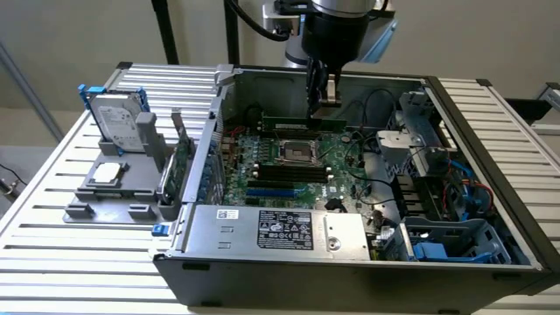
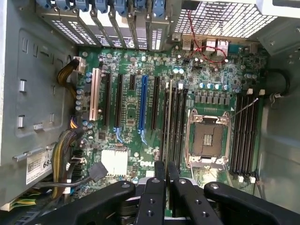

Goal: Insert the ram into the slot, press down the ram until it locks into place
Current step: 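Insert the ram into the slot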

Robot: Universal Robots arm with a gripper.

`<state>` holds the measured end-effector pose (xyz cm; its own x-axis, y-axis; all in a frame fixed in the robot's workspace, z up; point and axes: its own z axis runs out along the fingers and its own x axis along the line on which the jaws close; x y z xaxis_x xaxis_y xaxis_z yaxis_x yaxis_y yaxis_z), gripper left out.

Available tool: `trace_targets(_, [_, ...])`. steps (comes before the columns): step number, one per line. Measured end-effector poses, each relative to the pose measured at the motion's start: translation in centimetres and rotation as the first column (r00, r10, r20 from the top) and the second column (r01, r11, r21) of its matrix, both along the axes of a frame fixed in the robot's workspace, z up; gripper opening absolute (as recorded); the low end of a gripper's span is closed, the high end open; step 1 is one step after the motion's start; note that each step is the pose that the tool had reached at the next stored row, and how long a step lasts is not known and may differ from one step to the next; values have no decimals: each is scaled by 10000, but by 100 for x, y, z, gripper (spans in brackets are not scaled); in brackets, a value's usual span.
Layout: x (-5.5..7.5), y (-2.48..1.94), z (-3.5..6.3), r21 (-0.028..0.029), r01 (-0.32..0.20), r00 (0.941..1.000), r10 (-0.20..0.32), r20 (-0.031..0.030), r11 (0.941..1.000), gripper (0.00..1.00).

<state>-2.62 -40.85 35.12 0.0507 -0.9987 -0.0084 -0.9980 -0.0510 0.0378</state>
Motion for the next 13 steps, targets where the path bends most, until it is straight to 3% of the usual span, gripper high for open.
trace_targets(13, [2,0,-237,0,-4,10000,4,0,10000,13])
